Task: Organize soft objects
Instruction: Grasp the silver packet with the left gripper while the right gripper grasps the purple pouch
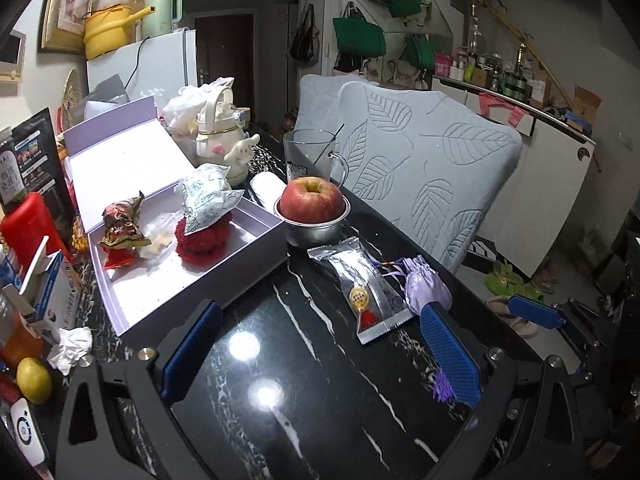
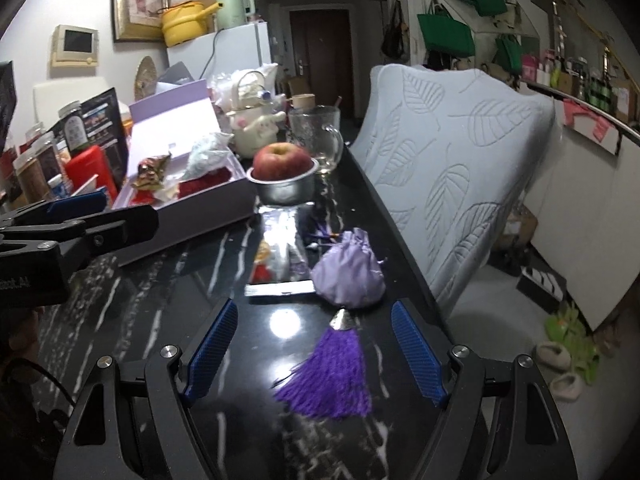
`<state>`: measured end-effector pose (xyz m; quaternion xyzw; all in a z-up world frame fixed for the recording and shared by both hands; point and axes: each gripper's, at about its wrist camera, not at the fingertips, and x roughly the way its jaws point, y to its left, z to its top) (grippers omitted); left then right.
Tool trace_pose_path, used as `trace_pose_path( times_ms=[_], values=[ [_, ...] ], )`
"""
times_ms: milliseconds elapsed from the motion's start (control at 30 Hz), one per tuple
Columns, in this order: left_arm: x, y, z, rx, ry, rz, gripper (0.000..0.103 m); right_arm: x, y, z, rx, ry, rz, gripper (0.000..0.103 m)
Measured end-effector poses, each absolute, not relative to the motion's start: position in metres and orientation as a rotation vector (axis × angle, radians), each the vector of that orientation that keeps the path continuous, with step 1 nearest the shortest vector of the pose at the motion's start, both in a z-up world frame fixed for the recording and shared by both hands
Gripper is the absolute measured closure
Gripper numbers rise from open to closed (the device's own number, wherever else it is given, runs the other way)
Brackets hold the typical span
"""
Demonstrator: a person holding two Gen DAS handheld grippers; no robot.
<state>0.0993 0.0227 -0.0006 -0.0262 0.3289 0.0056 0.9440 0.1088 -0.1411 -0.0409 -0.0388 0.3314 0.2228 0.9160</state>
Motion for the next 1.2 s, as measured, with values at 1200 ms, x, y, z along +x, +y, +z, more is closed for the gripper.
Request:
trace_pose_path(
  times_ms=[1200],
  values=[
    [0.216,0.009,-0.06,-0.124,0.881,-0.066,0.002,0.205,-0.171,-0.09,0.058,0.914,0.416,0.054]
  ],
)
